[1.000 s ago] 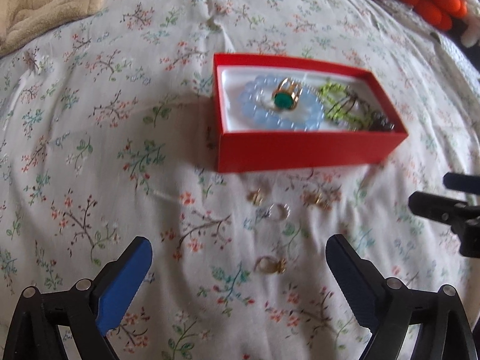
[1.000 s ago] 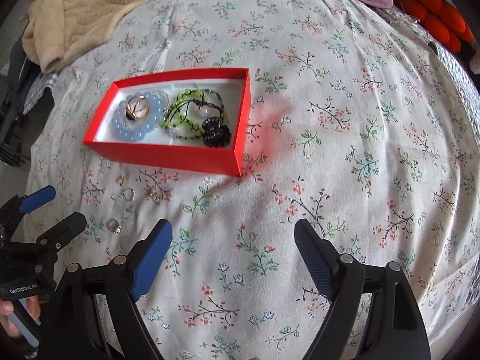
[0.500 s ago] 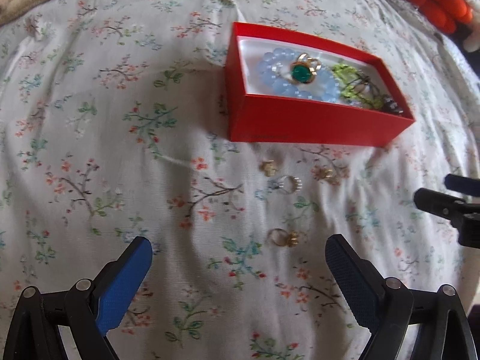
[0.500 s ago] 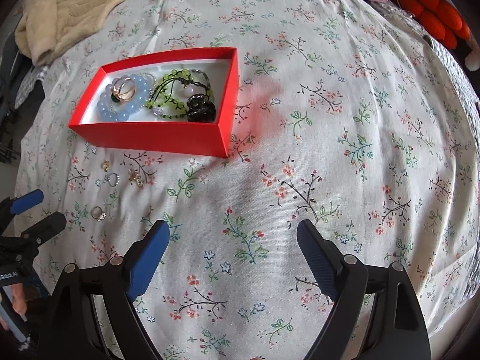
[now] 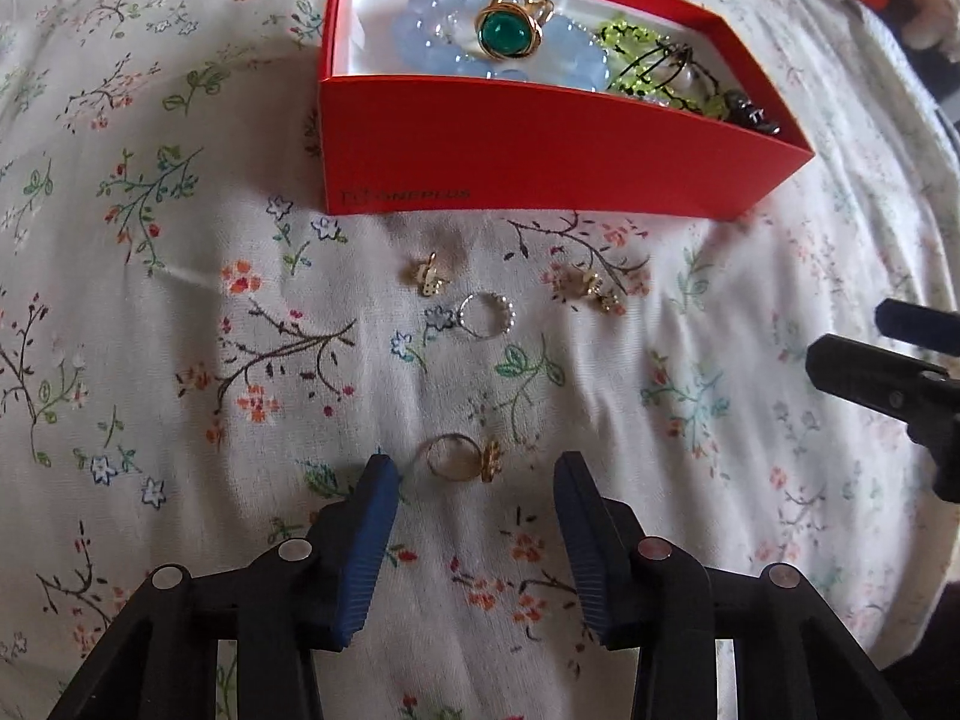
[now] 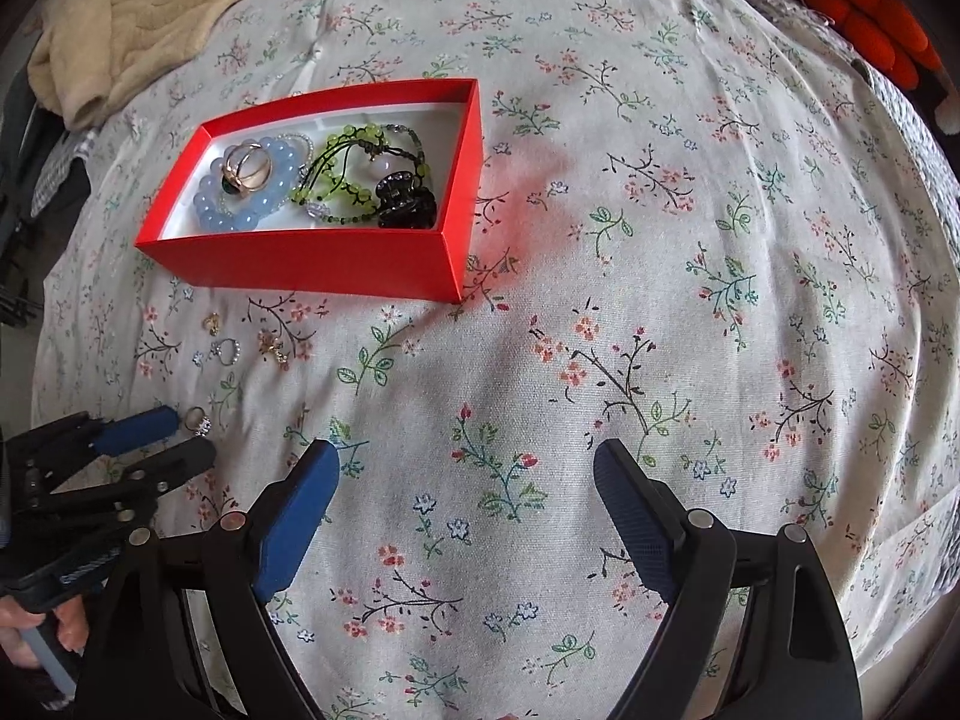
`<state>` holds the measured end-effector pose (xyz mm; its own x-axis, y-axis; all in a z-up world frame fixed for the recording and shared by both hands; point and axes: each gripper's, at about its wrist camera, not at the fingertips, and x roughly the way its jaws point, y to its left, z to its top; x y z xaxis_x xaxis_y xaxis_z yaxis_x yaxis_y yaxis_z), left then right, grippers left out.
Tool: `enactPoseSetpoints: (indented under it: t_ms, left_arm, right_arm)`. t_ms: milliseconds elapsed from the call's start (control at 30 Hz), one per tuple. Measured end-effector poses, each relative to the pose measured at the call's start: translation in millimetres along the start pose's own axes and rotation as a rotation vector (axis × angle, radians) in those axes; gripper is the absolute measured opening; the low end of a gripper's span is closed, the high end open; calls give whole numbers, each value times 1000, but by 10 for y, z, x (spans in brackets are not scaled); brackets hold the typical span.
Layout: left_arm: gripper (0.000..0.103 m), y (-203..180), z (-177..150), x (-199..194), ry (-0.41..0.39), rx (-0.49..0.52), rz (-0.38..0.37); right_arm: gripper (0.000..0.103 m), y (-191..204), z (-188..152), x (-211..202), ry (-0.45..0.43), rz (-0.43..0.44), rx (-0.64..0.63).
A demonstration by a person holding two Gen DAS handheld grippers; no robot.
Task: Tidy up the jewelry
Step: 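Grasp the small gold ring on the sheet with the left tool, then grasp the silver ring with the right tool while the left tool holds the gold ring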
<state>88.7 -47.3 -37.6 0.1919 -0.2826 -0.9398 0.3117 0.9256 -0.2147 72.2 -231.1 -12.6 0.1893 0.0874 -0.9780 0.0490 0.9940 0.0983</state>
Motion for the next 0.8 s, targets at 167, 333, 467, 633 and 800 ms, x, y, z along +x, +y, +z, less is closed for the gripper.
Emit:
enactPoseSetpoints:
  t_ms: [167, 333, 467, 633, 800]
  left_arm:
    - [39, -124, 40, 70, -7, 43, 56]
    - [18, -281, 65, 146, -12, 94, 130]
    - [18, -371, 61, 151, -12, 110, 145]
    - [18, -430, 40, 43, -24, 104, 137]
    - [18, -338, 34, -114, -56, 82, 143]
  right_arm:
    - [89, 14, 0, 20, 6, 0, -1]
    - [89, 29, 15, 43, 9, 2, 3]
    - [89, 38, 31, 75, 15, 2, 10]
    - [89, 80, 86, 132, 25, 19, 24]
    - [89, 217, 187, 202, 41, 79, 38]
